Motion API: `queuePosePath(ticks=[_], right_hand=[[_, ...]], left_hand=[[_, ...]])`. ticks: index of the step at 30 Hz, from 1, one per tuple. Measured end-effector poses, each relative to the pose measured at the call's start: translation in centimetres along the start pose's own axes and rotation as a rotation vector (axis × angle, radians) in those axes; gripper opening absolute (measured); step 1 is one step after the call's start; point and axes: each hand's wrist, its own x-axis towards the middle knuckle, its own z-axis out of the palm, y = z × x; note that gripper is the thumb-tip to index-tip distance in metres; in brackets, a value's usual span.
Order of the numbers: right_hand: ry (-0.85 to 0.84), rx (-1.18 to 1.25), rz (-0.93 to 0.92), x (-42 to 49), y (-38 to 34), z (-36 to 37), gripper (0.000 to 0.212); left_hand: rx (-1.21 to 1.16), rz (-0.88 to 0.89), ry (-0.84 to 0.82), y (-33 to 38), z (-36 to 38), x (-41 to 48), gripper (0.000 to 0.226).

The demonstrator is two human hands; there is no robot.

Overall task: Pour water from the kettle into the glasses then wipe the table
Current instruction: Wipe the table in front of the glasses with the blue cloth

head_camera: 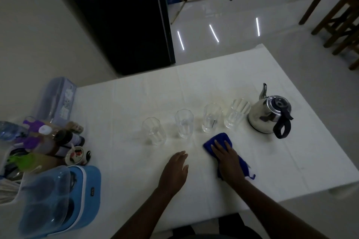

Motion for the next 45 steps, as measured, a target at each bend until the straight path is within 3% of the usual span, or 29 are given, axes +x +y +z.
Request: queuePosePath(ticks=[3,5,7,9,11,15,17,20,22,30,41,45], right_hand=[[0.013,0.073,0.092,0.2,-2.6,1.0,0.094],[-0.035,0.072,-0.085,-1.3,-1.9,1.7,0.086],[-0.066,-0.034,-0.351,-2.7,0.6,1.5,0.063],[-0.050,-0.037,-0.443,-2.9,3.3,0.4,0.045],[-0.010,0.034,-0.316,-1.9,4.0,-0.6,0.043],[-0.048,0.105,0.044,-0.4,-0.4,-0.8,0.085],[-0.110,0.052,0.007,-1.3,-2.2,0.0,0.098],[-0.131,-0.027,-0.228,-4.1,-1.4,1.2,0.097],[-0.124,-0.078,-0.283,-4.8,-0.1,1.1,0.092],[0.004,0.031,-0.019,-2.9,-5.3,2.1,0.082],[-0.028,-0.010,-0.050,1.2,-13.4,4.9,0.089],[-0.079,0.015,-0.137,1.8,-17.2,5.8,0.085]], left_hand=[[-0.002,-0.033,0.028,-0.1,-0.3,0.2,0.040],[-0.014,-0.037,0.033,-0.1,-0.4,0.1,0.040],[-0.016,-0.047,0.031,-0.1,-0.3,0.0,0.040],[-0.007,-0.052,0.025,-0.2,-0.1,-0.2,0.041],[0.000,-0.051,0.039,-0.3,0.1,-0.3,0.040],[-0.001,-0.067,0.045,0.0,0.5,-0.3,0.042],[0.001,-0.073,0.046,0.1,0.7,-0.4,0.042],[0.010,-0.086,0.052,-0.4,0.8,-1.2,0.041],[0.008,-0.105,0.056,-0.9,0.9,-2.0,0.041],[0.054,-0.122,0.159,-4.1,-0.8,-5.4,0.039],[0.041,-0.178,0.191,-8.1,-3.3,-7.1,0.042],[0.043,-0.195,0.206,-8.9,-4.2,-7.3,0.044]])
